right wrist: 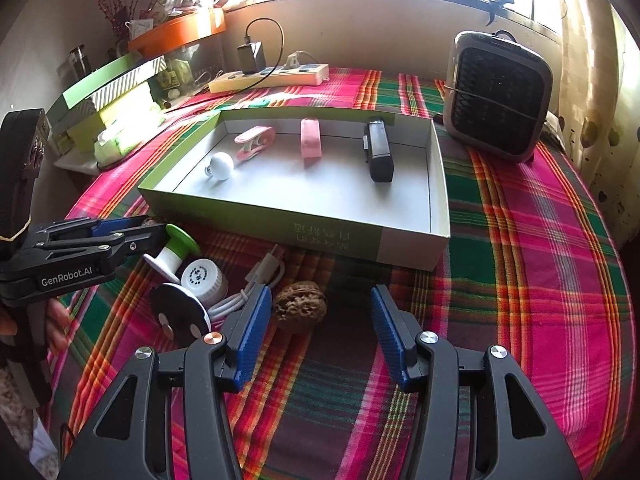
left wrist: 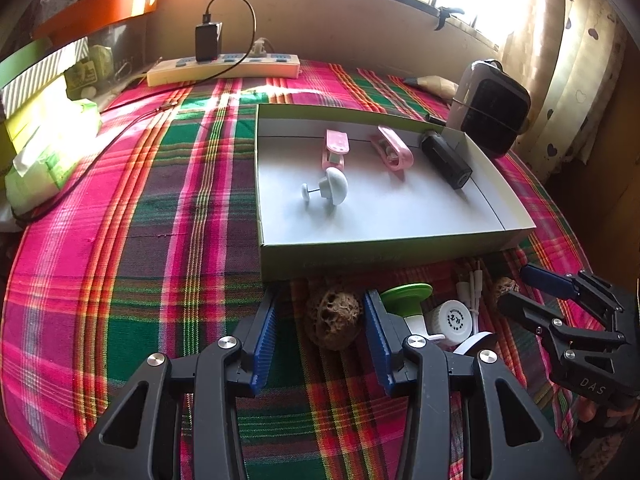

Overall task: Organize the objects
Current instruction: 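Reach the right tool toward the walnut while the left tool reaches toward the spiky seed pod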

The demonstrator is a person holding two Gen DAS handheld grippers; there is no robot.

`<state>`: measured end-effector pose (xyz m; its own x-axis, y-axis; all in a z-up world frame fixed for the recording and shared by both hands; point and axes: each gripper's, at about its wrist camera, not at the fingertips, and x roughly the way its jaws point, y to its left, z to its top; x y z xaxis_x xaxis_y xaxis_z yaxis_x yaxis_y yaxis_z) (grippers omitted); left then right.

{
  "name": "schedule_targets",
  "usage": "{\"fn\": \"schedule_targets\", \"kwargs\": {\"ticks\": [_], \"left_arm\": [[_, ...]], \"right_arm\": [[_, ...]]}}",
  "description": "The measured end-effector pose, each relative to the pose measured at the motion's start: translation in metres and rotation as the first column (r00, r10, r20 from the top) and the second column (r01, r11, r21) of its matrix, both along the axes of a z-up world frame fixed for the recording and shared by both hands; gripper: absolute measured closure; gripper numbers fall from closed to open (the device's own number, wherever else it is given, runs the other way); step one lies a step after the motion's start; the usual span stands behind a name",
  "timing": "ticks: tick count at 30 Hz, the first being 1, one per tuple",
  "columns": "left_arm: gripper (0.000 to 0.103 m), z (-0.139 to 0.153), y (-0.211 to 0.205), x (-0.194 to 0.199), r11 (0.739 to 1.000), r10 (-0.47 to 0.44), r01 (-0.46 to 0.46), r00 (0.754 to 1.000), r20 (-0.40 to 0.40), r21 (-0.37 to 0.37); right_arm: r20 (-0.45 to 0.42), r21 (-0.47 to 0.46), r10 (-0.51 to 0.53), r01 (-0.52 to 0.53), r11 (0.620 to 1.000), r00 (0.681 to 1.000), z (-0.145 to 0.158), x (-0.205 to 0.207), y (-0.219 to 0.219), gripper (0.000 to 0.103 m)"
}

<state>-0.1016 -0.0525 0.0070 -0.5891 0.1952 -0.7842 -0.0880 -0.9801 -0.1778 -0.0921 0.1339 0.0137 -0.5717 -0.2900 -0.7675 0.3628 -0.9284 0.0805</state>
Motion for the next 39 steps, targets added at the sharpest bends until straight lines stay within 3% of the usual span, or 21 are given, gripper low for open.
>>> {"fn": "schedule_targets", "kwargs": {"ticks": [28, 34, 39], "left_arm": [[0.066, -0.001, 0.003, 0.001, 0.999, -0.010, 0.009, 1.000, -0.016, -0.043], [0.075, -0.001, 0.002, 0.000, 0.998, -0.004, 0.003, 1.000, -0.018, -0.058], [0.076, -0.001, 0.002, 0.000, 0.998, -0.006, 0.005, 1.000, -0.021, -0.061]], "right_arm": [[-0.004, 0.060, 0.023, -0.022, 0.998, 1.000, -0.010, -0.004, -0.006, 0.051], [-0.014, 0.077, 0.017, -0.015, 0.997, 1.000, -0.009, -0.004, -0.005, 0.068], [-0.015, 0.078, 0.017, -0.016, 0.997, 1.000, -0.009, -0.004, -0.005, 0.071]]}}
